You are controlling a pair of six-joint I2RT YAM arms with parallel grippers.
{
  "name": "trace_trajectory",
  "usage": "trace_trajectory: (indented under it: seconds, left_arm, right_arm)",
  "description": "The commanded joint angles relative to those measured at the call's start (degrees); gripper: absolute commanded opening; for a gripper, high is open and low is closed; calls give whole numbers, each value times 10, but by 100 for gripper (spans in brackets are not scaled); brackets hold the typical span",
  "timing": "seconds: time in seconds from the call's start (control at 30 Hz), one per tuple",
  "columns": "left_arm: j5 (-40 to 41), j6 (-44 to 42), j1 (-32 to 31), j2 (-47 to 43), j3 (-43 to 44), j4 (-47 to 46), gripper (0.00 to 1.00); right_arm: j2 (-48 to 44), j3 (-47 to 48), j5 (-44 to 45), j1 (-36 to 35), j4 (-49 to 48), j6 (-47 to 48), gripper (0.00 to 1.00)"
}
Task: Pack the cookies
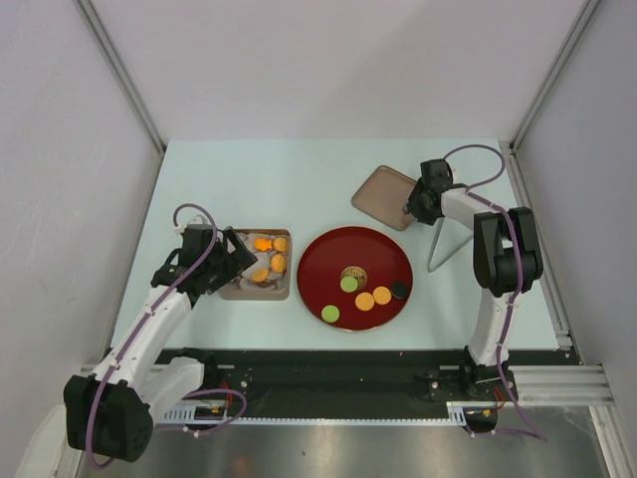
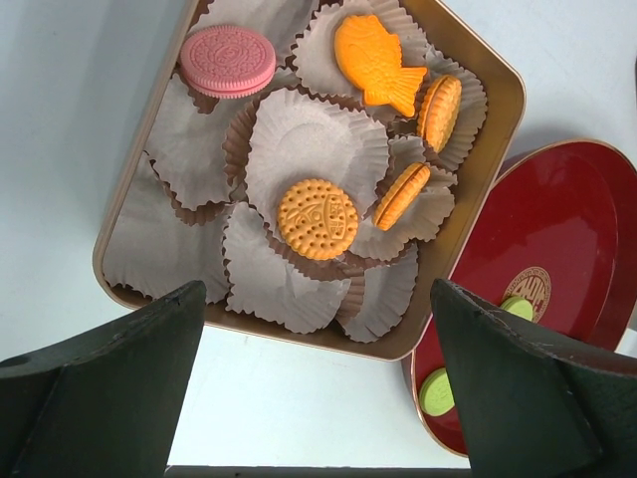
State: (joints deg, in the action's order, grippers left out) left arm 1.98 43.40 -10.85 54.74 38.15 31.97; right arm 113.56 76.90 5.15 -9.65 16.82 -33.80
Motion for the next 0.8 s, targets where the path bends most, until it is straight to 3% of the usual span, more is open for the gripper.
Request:
trace_trajectory:
  seconds: [0.0, 0.17, 0.3, 0.37, 0.77]
  left_arm:
    - [10, -10, -2, -1, -3, -4, 100]
    - [12, -11, -2, 2, 0, -2, 100]
    - [12, -9, -2, 5, 0, -3, 100]
    - [13, -9, -2, 5, 1, -3, 100]
    - [24, -7, -2, 6, 21, -6, 100]
  right_arm:
    - [25, 19, 16, -2, -13, 11, 49]
    - [46, 20, 23, -2, -6, 9, 38]
    - [49, 21, 19, -2, -4, 11, 8]
    - [47, 21, 16, -2, -1, 9, 2]
    - [-103, 21, -1, -41, 13, -14, 0]
